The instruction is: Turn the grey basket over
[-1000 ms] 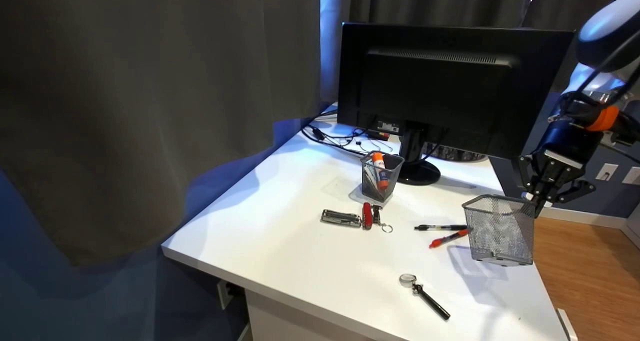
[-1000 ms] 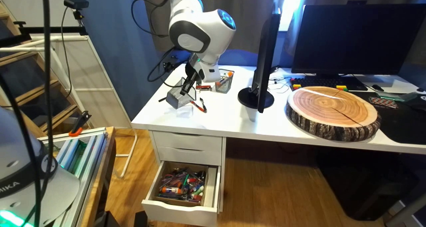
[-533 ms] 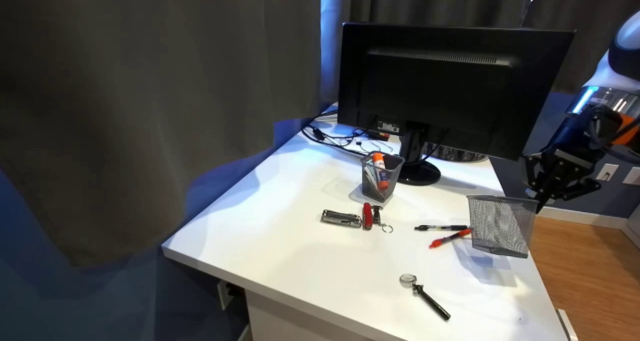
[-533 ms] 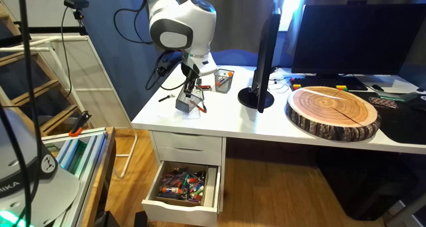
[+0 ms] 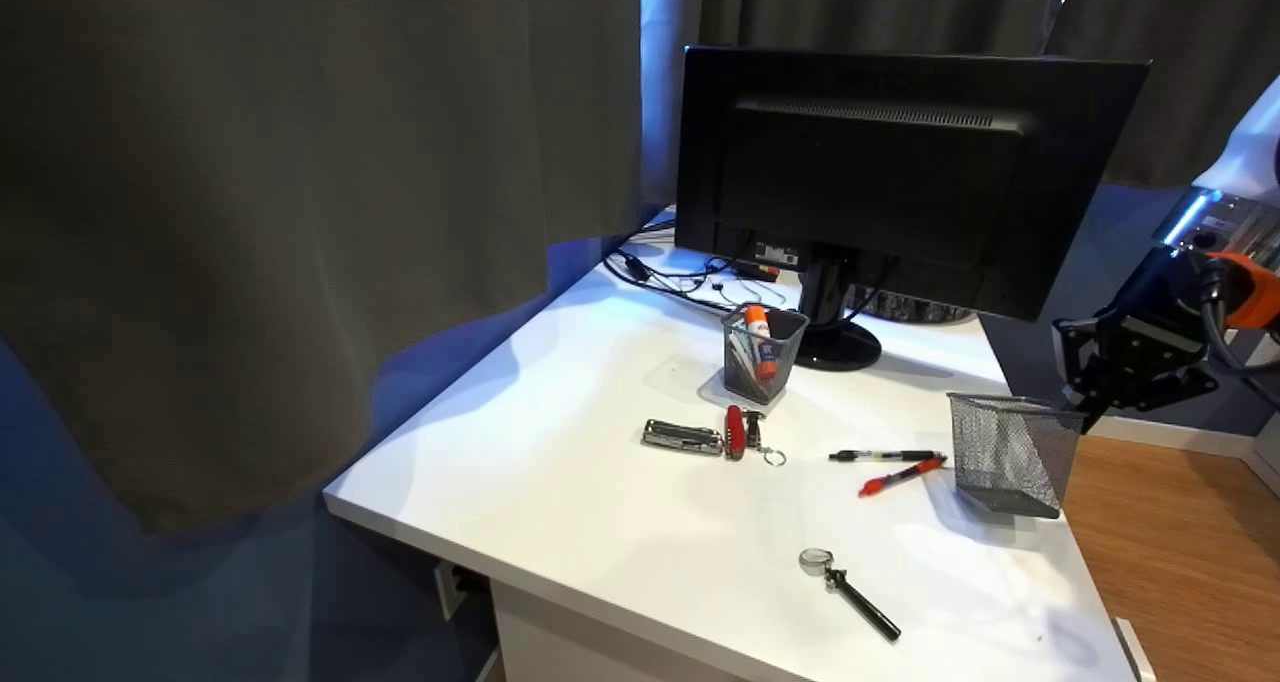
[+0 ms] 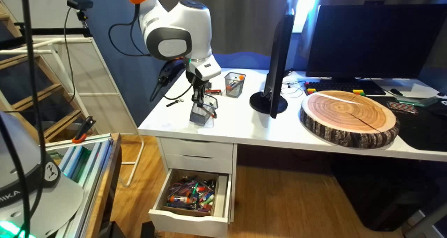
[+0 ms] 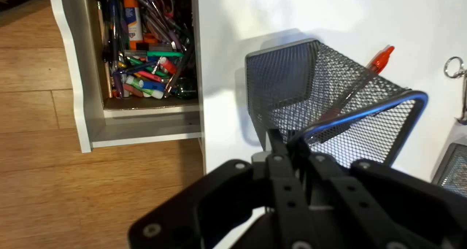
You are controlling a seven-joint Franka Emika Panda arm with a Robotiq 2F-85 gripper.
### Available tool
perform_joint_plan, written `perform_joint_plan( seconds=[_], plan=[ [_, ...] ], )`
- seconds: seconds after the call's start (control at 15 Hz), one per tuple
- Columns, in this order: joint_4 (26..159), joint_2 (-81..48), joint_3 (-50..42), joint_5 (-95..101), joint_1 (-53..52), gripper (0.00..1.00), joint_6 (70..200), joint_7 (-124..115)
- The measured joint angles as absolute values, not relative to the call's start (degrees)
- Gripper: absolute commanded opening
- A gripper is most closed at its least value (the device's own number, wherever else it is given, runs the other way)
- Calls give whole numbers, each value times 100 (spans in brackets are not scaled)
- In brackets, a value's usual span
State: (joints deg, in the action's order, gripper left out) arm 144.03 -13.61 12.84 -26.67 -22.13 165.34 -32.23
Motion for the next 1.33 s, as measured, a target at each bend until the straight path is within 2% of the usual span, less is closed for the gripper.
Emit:
perform_joint_plan(
  seconds=[0.07,0.13,0.73,0.87,1.07,1.33],
  plan=[
    [14452,-1361,1270,-2524,-2248,20,16636,-3362],
    [14491,-1361,1256,-2390,-2279,34,16711,-3491],
    [14557,-1321,1181,-1717,-2382,95,16827,-4080],
    [14557,-1266,1179,-1672,-2382,100,16800,-4091],
    [14553,-1096,1201,-1647,-2369,100,16582,-4050],
    [14446,-620,1433,-1646,-2199,100,15355,-3246]
  ],
)
